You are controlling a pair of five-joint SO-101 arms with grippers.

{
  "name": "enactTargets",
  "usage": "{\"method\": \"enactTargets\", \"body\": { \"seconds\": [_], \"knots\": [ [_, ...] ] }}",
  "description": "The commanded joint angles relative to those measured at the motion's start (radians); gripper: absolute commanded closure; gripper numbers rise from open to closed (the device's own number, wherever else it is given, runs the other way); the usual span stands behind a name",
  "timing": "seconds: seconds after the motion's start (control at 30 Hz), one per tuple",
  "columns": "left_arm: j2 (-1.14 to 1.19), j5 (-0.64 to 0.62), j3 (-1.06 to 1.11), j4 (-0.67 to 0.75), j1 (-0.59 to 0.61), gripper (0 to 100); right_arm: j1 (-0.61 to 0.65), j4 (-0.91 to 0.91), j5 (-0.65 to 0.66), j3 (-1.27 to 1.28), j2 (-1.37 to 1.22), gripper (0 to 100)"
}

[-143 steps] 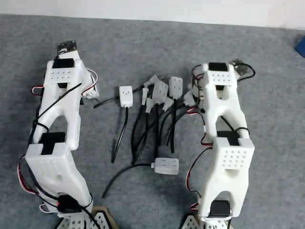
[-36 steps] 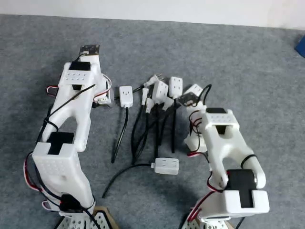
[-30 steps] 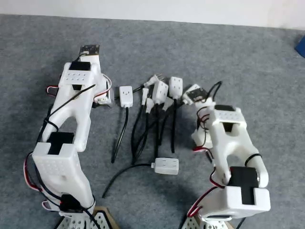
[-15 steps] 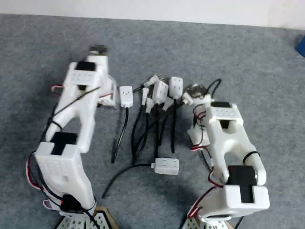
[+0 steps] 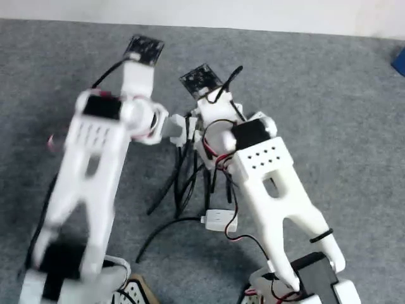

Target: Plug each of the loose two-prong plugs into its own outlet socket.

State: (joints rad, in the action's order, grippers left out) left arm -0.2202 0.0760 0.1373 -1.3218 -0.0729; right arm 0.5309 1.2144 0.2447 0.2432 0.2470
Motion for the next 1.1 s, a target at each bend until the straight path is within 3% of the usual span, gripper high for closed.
{"method": "enactTargets", "body": {
  "seconds": [0.0, 0.17, 0.27, 0.4, 0.7, 1.07],
  "knots": [
    [-0.435, 0.009, 0.378, 0.213, 0.007, 64, 0.028, -0.088, -0.003, 0.018, 0.048, 99.1],
    [-0.664, 0.009, 0.61, 0.33, 0.007, 64, 0.068, -0.298, -0.006, 0.223, 0.054, 99.1],
    [-0.696, 0.032, 0.661, 0.339, 0.013, 62, 0.091, -0.426, -0.009, 0.344, 0.073, 99.1],
    [-0.696, 0.032, 0.746, 0.463, 0.012, 58, 0.099, -0.524, -0.011, 0.469, 0.219, 99.1],
    [-0.694, 0.031, 0.763, 0.494, -0.047, 58, 0.12, -0.43, -0.002, 0.556, 0.45, 99.1],
    [-0.704, 0.031, 0.762, 0.489, -0.048, 58, 0.134, -0.423, 0.018, 0.533, 0.268, 99.1]
  ]
}}
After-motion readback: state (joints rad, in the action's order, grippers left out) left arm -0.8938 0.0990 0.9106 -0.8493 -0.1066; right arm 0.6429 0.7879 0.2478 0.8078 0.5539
